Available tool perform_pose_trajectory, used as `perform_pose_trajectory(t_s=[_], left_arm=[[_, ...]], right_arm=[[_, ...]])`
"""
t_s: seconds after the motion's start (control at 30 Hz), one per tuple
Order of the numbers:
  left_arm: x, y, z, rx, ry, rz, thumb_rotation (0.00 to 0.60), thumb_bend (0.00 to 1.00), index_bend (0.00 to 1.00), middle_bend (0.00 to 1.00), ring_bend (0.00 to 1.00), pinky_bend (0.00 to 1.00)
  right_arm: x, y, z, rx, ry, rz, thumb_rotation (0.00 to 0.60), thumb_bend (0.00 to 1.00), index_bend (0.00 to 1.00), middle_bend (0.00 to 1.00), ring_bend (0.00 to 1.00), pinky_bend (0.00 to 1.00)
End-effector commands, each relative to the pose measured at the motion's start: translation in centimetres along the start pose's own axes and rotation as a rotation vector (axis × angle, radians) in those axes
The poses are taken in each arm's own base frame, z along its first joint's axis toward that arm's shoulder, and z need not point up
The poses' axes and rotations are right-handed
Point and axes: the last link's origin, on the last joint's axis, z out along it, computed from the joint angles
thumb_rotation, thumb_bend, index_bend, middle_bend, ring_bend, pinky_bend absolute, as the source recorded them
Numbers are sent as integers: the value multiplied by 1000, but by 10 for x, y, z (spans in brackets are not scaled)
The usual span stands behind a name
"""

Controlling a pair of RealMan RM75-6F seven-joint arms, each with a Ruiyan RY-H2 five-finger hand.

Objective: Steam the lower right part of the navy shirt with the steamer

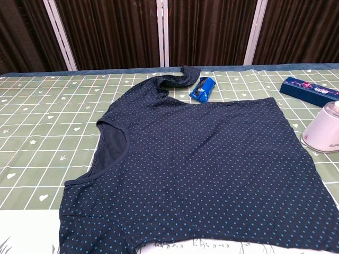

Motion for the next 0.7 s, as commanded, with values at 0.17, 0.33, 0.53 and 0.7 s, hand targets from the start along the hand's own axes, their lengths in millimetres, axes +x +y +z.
perform_pose_trajectory(t_s=[0.17, 0.33, 0.53, 0.7], left_arm=[[0, -1, -1, 3, 0, -1, 600, 0, 0, 0, 0, 0], [-2, -1, 1, 7, -8, 0, 600, 0, 0, 0, 0, 0], [-4, -1, 5, 12, -15, 7, 600, 0, 0, 0, 0, 0], [-7, -2, 8, 27, -19, 15, 600, 0, 0, 0, 0, 0]], right_arm=[[-2, 1, 0, 1, -10, 1, 600, 0, 0, 0, 0, 0], [-14, 11, 18, -10, -44, 22, 600, 0, 0, 0, 0, 0], [-42, 33, 63, -14, -108, -2, 600, 0, 0, 0, 0, 0], [-68, 45, 99, -9, -177, -26, 600, 33, 3, 2, 0, 0]])
